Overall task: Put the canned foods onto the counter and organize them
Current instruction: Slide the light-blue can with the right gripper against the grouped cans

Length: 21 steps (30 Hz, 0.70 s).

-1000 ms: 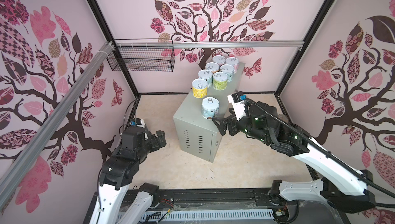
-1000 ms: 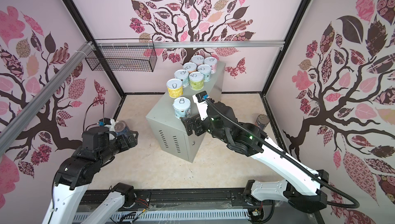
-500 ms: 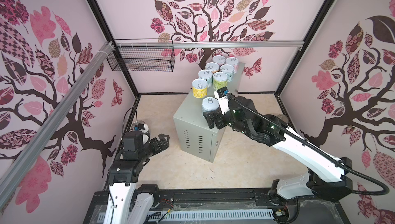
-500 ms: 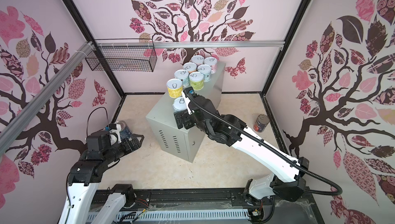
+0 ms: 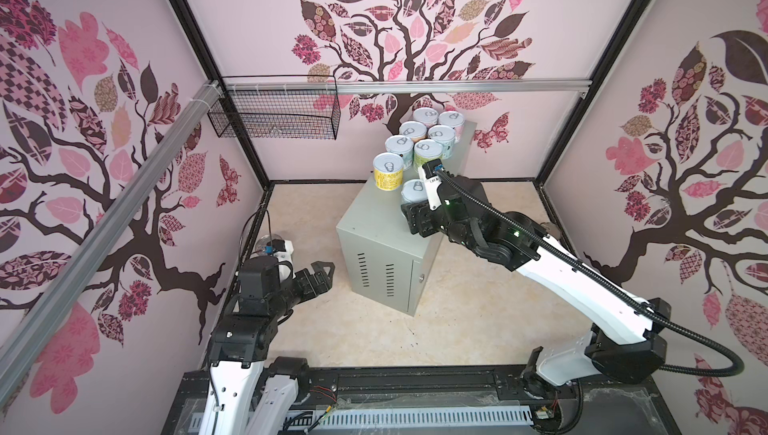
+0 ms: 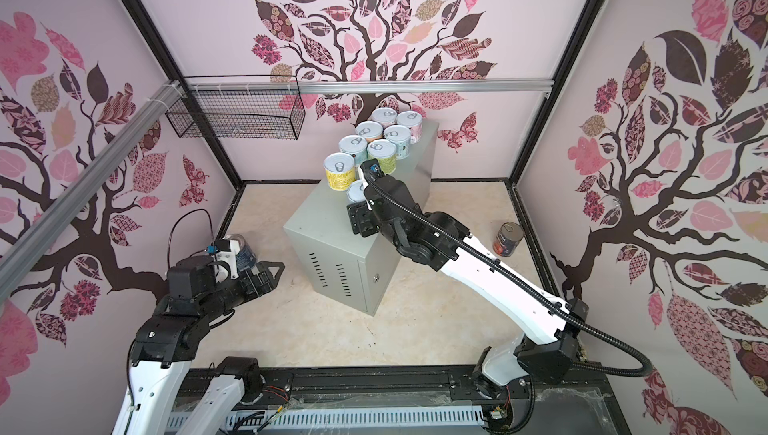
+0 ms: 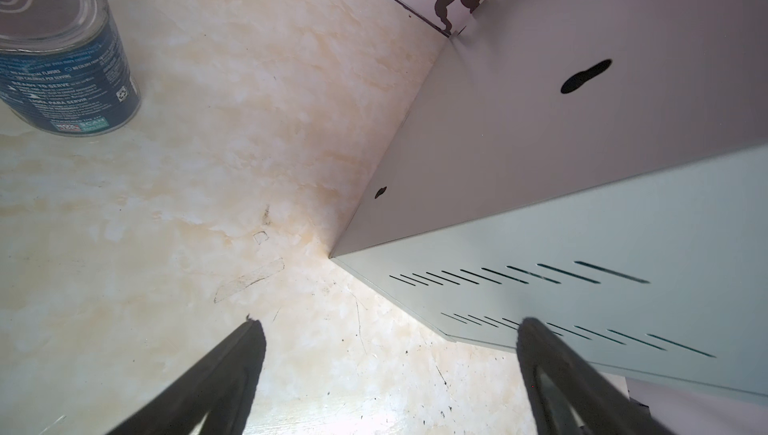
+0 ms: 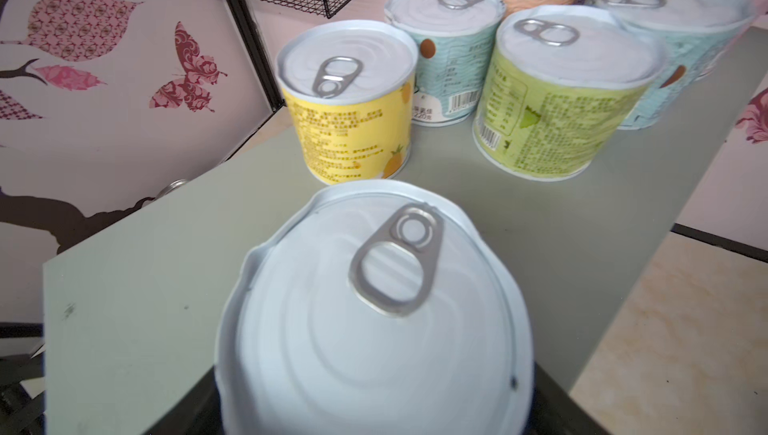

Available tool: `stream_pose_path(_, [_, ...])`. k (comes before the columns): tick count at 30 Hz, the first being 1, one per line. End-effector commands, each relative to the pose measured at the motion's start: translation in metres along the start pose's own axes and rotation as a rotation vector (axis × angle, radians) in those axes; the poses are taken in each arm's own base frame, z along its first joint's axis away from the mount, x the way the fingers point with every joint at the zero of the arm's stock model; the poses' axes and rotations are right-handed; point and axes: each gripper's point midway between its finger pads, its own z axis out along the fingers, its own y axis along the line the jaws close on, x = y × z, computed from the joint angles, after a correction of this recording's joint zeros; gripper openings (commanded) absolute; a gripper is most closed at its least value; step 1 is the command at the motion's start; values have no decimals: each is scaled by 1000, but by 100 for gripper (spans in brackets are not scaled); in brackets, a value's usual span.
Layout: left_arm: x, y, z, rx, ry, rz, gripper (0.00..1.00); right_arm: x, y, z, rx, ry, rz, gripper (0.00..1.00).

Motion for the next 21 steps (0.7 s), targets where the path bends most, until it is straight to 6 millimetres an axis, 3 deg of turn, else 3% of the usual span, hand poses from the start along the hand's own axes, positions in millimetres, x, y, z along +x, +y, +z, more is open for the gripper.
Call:
stream_pose_path(1, [3,-1,4,19,-2,13,98,-6,-10,10,21,5,17,76])
stream_pose_path(7, [6,-5,4,32,7,23,98,-11,-22,26,49,16,10,76])
stream_pose_path(21, [8,-10,3,55,13,37,98,-9,-29,63,74,56,-2,75])
